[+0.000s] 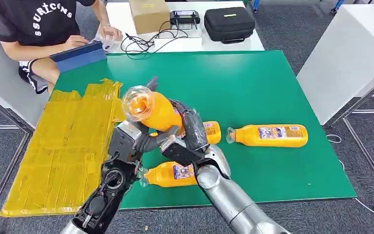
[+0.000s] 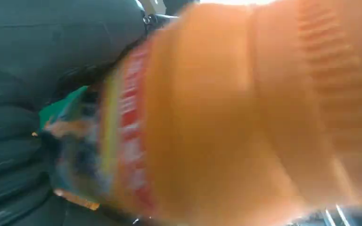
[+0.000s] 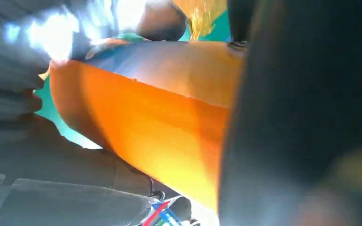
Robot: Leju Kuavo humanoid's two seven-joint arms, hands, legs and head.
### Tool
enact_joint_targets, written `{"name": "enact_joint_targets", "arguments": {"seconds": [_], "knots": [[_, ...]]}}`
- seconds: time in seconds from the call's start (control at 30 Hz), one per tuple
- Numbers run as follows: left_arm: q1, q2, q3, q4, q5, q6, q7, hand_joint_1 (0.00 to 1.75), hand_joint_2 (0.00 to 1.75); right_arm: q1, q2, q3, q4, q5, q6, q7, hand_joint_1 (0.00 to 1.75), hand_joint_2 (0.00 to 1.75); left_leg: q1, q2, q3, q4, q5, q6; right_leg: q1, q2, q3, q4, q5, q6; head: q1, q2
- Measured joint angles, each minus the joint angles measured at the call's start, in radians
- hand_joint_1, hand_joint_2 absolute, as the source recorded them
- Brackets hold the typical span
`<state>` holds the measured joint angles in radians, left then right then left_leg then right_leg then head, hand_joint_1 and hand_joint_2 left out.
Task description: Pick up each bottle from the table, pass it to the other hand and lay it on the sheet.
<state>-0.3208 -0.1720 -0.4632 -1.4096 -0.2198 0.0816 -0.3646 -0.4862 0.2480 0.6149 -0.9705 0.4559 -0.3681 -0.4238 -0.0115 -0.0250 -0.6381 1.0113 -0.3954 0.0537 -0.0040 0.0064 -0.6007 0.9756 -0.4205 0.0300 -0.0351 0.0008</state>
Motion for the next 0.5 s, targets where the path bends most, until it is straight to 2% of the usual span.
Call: {"name": "enact_joint_targets", "arguments": {"seconds": [0.3, 0.33, 0.37, 0.4, 0.5], "knots": [[0.001, 0.0, 0.034, 0.02, 0.034, 0.013, -0.018, 0.03, 1.75, -0.004, 0.003, 0.03, 0.01, -0.001, 0.008, 0.016, 1.75, 1.75, 0.0, 0.0, 0.0, 0.0, 0.0, 0.0, 0.0, 0.0, 0.0, 0.0, 0.0, 0.0, 0.0, 0.0], [0.001, 0.0, 0.039, 0.023, 0.041, 0.013, -0.02, 0.16, 1.75, -0.006, 0.003, 0.035, 0.013, -0.003, 0.008, 0.019, 1.75, 1.75, 0.0, 0.0, 0.0, 0.0, 0.0, 0.0, 0.0, 0.0, 0.0, 0.0, 0.0, 0.0, 0.0, 0.0], [0.001, 0.001, 0.042, 0.026, 0.046, 0.013, -0.022, 1.59, 1.75, -0.008, 0.003, 0.038, 0.016, -0.007, 0.008, 0.019, 1.75, 1.75, 0.0, 0.0, 0.0, 0.0, 0.0, 0.0, 0.0, 0.0, 0.0, 0.0, 0.0, 0.0, 0.0, 0.0], [0.001, 0.001, 0.043, 0.027, 0.05, 0.013, -0.023, 1.75, 1.75, -0.01, 0.003, 0.039, 0.018, -0.008, 0.008, 0.019, 1.75, 1.75, 0.0, 0.0, 0.0, 0.0, 0.0, 0.0, 0.0, 0.0, 0.0, 0.0, 0.0, 0.0, 0.0, 0.0], [0.0, 0.001, 0.045, 0.033, 0.053, 0.013, -0.028, 1.75, 1.75, -0.011, 0.005, 0.039, 0.026, -0.016, 0.008, 0.019, 1.75, 1.75, 0.0, 0.0, 0.0, 0.0, 0.0, 0.0, 0.0, 0.0, 0.0, 0.0, 0.0, 0.0, 0.0, 0.0]]}}
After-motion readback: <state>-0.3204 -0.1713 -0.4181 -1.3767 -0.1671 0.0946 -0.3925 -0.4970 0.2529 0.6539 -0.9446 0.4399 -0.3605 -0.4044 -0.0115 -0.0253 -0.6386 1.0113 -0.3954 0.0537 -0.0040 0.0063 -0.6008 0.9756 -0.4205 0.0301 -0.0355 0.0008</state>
